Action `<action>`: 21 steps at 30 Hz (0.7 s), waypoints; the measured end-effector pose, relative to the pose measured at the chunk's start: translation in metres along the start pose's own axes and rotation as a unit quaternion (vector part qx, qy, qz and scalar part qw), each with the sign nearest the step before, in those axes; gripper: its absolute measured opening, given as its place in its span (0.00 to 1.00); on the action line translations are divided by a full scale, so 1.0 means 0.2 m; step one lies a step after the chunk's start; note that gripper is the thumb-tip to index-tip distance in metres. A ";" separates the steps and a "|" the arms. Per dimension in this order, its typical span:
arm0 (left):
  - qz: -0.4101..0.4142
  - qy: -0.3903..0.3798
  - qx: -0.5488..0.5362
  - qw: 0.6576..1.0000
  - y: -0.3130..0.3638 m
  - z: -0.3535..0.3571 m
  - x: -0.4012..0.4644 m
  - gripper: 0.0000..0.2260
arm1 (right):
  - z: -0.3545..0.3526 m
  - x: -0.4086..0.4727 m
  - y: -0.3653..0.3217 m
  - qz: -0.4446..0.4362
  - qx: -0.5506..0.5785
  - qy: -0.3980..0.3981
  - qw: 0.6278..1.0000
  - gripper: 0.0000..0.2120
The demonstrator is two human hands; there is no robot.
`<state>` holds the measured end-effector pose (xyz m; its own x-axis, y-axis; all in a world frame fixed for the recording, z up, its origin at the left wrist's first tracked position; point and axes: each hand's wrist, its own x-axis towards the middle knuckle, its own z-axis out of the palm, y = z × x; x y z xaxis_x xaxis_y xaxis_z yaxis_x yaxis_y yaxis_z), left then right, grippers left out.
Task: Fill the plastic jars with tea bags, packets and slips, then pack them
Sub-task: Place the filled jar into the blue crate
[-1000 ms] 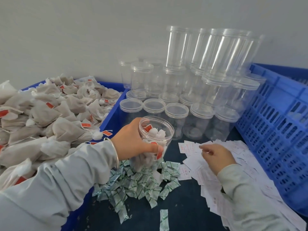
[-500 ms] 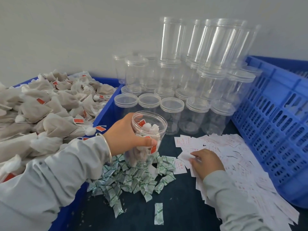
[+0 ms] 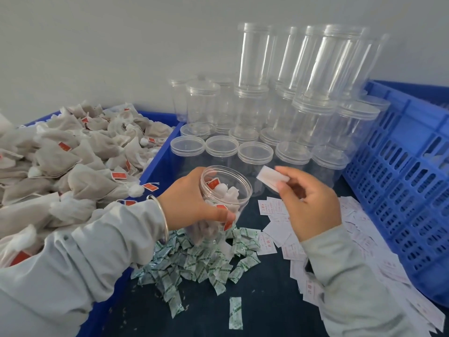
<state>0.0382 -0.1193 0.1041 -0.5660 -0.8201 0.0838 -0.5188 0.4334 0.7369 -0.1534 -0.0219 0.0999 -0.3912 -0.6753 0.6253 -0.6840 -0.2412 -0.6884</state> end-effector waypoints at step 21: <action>-0.013 0.013 0.003 1.000 -0.01 -0.03 0.02 0.37 | 0.16 0.06 -0.09 -0.007 0.031 -0.164 0.986 0.11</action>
<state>0.0410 -0.1252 0.1060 -0.5356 -0.8404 0.0826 -0.5369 0.4144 0.7348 -0.1262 -0.0474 0.1083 -0.1554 -0.8584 0.4890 -0.6441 -0.2872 -0.7089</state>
